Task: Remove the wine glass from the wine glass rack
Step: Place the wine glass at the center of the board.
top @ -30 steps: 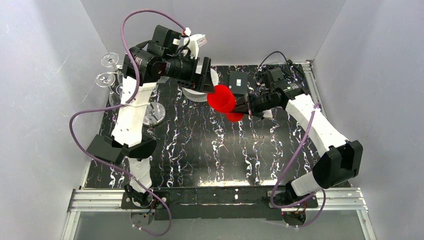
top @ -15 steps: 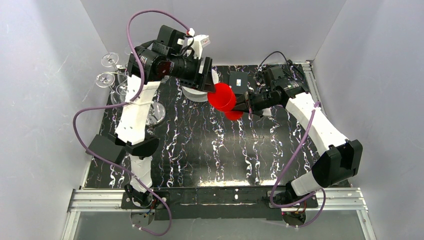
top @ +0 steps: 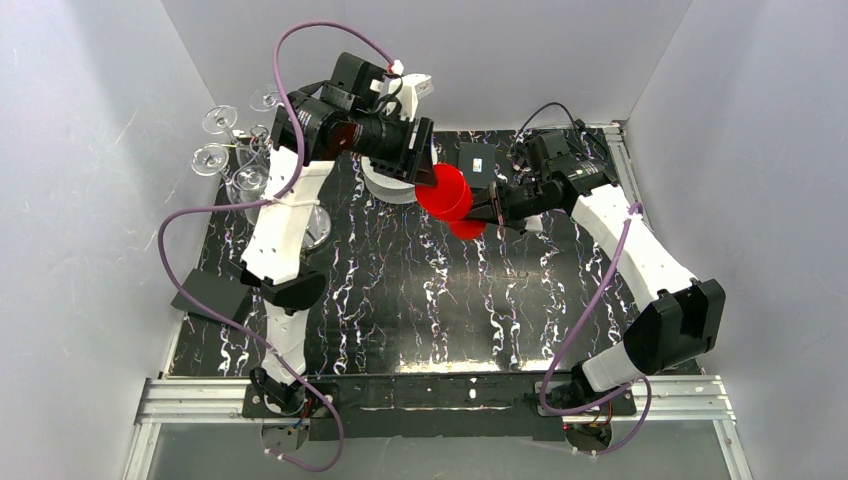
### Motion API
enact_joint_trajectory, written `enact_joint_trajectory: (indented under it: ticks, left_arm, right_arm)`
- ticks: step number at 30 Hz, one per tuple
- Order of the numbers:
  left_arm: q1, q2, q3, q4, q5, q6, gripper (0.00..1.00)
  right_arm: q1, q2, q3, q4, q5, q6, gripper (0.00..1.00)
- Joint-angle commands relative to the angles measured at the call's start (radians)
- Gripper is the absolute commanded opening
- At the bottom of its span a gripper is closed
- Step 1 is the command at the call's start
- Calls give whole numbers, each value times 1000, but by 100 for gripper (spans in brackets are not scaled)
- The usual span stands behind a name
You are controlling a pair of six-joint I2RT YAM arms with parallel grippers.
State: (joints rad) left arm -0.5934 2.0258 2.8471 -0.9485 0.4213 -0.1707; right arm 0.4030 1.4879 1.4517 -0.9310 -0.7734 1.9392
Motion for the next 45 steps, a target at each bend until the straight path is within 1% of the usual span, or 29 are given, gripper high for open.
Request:
enact_joint_trajectory:
  ticks: [1, 6, 10, 17, 25, 29, 31, 34, 35, 38, 40, 42, 43, 45]
  left_arm:
    - [-9, -7, 24, -226, -3, 22, 49]
    - [-15, -7, 24, -229, -12, 25, 48]
    - [-21, -6, 24, -228, -14, 25, 40]
    - [-23, -10, 26, -227, -24, 20, 0]
    - [-23, -34, 12, -229, -30, 11, 0]
    - [-23, -44, 12, -227, -31, 8, 0]
    - [-23, -46, 10, -227, -28, 5, 0]
    - [-23, -50, 8, -226, -26, 4, 0]
    - [-23, -53, 7, -227, -26, 4, 0]
    - [-23, -64, 0, -230, -29, 5, 0]
    - [-23, -71, -5, -232, -33, 6, 0]
    - [-23, -78, -9, -234, -39, 8, 0]
    - [-23, -82, -11, -236, -41, 9, 0]
    - [-23, -89, -16, -239, -46, 9, 0]
  right_arm:
    - [-5, 6, 43, 25, -35, 20, 1]
    - [-6, 8, 44, 33, -33, 21, 1]
    - [-5, 8, 32, 51, -40, 23, 1]
    - [-5, 2, 35, 81, -32, 16, 1]
    - [-4, -18, 37, 166, 20, -11, 1]
    - [-4, -30, 23, 230, 8, -19, 1]
    - [-4, -29, 23, 258, -4, -28, 4]
    - [-4, -26, 21, 300, -29, -46, 15]
    - [-4, -28, 21, 304, -32, -51, 20]
    - [-4, -43, 19, 309, -21, -67, 37]
    - [-5, -61, 14, 312, -3, -68, 53]
    - [-4, -77, 9, 320, 3, -68, 63]
    - [-4, -81, 9, 323, 4, -68, 67]
    - [-4, -88, 7, 333, 6, -69, 71]
